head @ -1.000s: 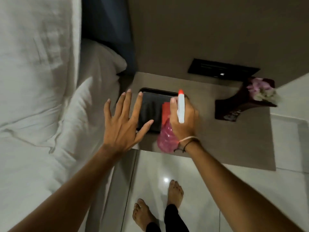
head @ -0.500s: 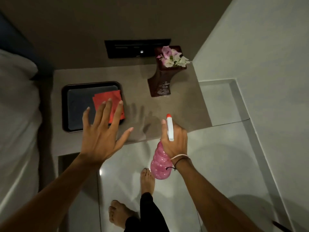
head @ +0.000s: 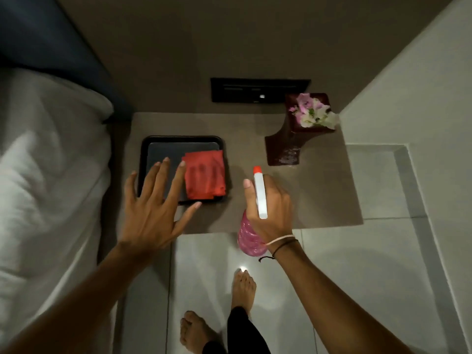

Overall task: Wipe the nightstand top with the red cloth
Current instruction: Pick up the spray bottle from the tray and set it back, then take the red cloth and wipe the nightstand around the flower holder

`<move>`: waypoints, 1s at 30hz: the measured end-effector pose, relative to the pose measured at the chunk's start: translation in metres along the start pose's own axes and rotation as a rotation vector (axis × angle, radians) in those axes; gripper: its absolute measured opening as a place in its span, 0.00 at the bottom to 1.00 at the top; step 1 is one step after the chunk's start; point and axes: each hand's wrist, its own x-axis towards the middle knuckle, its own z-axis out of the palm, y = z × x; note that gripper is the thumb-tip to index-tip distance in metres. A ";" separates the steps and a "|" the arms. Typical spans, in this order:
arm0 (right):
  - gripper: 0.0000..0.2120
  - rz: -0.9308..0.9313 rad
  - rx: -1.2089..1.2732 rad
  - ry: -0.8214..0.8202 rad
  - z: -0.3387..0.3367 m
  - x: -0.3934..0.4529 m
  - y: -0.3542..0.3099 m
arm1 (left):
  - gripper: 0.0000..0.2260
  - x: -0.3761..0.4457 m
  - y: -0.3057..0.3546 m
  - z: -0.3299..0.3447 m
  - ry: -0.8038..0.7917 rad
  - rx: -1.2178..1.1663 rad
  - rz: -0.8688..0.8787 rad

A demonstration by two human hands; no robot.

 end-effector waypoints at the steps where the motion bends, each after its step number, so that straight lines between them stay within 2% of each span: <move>1: 0.19 -0.042 0.015 -0.012 0.009 0.009 -0.011 | 0.39 -0.001 -0.015 -0.001 0.002 0.009 -0.032; 4: 0.21 -0.146 0.085 -0.078 0.036 0.034 -0.048 | 0.38 -0.008 -0.058 -0.005 0.023 0.012 -0.167; 9: 0.22 -0.260 0.076 -0.072 0.091 0.075 -0.105 | 0.39 -0.020 -0.103 -0.002 0.059 0.046 -0.216; 12: 0.21 -0.241 0.108 -0.099 0.128 0.092 -0.135 | 0.39 -0.025 -0.122 0.007 0.036 0.031 -0.261; 16: 0.24 -0.249 0.077 -0.204 0.168 0.100 -0.156 | 0.39 -0.031 -0.136 0.020 -0.012 -0.026 -0.282; 18: 0.26 -0.237 0.074 -0.195 0.178 0.100 -0.159 | 0.39 -0.034 -0.137 0.024 -0.015 -0.041 -0.274; 21: 0.30 -0.209 0.092 -0.205 0.183 0.100 -0.155 | 0.37 -0.039 -0.134 0.024 0.010 -0.052 -0.250; 26: 0.42 -0.131 0.208 -0.355 0.158 0.080 -0.102 | 0.28 -0.038 -0.097 0.020 -0.002 -0.184 -0.139; 28: 0.41 0.019 0.203 -0.394 0.138 0.060 -0.067 | 0.24 -0.026 -0.073 0.023 -0.096 -0.342 -0.113; 30: 0.33 0.166 0.185 -0.363 0.122 0.040 -0.035 | 0.20 -0.011 -0.053 0.031 -0.231 -0.501 -0.094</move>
